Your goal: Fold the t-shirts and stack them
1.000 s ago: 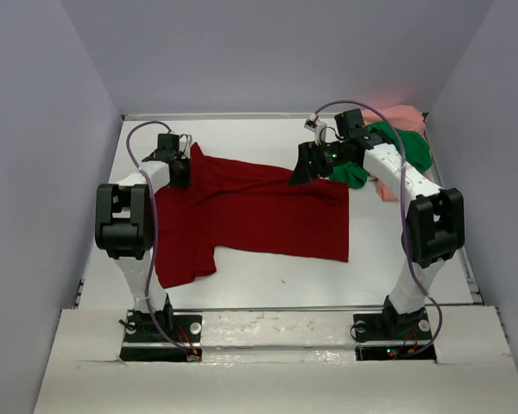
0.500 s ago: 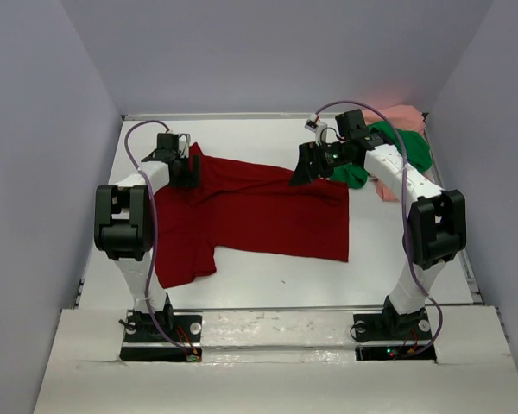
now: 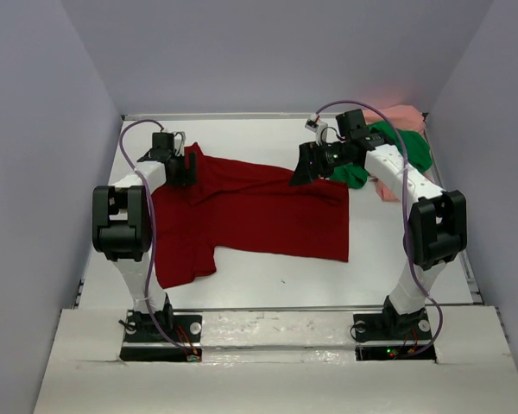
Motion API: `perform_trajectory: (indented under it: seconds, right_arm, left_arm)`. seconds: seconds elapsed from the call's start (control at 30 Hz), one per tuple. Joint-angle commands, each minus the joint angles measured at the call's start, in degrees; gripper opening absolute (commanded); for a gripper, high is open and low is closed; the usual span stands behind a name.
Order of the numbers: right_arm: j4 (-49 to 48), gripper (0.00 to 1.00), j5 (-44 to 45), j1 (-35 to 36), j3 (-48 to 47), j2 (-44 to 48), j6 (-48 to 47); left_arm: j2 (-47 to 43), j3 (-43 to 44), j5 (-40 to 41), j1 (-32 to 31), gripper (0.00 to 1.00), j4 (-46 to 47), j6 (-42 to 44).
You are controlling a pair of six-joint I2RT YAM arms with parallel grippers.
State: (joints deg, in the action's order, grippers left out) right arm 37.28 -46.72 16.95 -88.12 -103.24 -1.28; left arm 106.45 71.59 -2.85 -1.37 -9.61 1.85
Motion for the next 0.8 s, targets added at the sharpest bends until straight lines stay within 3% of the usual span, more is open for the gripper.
perform_trajectory:
  seconds: [0.0, 0.23, 0.3, 0.4, 0.57, 0.77]
  right_arm:
    - [-1.6, 0.93, -0.2, 0.3, 0.2, 3.5, -0.6]
    - [-1.6, 0.93, -0.7, 0.3, 0.2, 3.3, -0.6]
    - [-1.6, 0.93, -0.7, 0.3, 0.2, 3.6, -0.6]
    - [-1.6, 0.93, -0.6, 0.3, 0.4, 3.6, -0.7]
    - [-1.6, 0.93, -0.8, 0.3, 0.6, 3.2, -0.7]
    - [-1.6, 0.93, -0.8, 0.3, 0.8, 3.0, -0.8]
  left_arm:
    - [1.6, 0.7, -1.5, 0.2, 0.90, 0.6, -0.9]
    - [2.2, 0.8, -2.9, 0.2, 0.84, 1.1, -0.9]
    - [2.3, 0.8, -2.8, 0.2, 0.79, 1.3, -0.9]
    - [2.3, 0.7, -2.9, 0.2, 0.66, 1.3, -0.9]
    - [1.2, 0.5, -2.1, 0.2, 0.34, 1.5, -0.9]
    - [0.4, 0.0, -0.6, 0.2, 0.09, 1.3, -0.9]
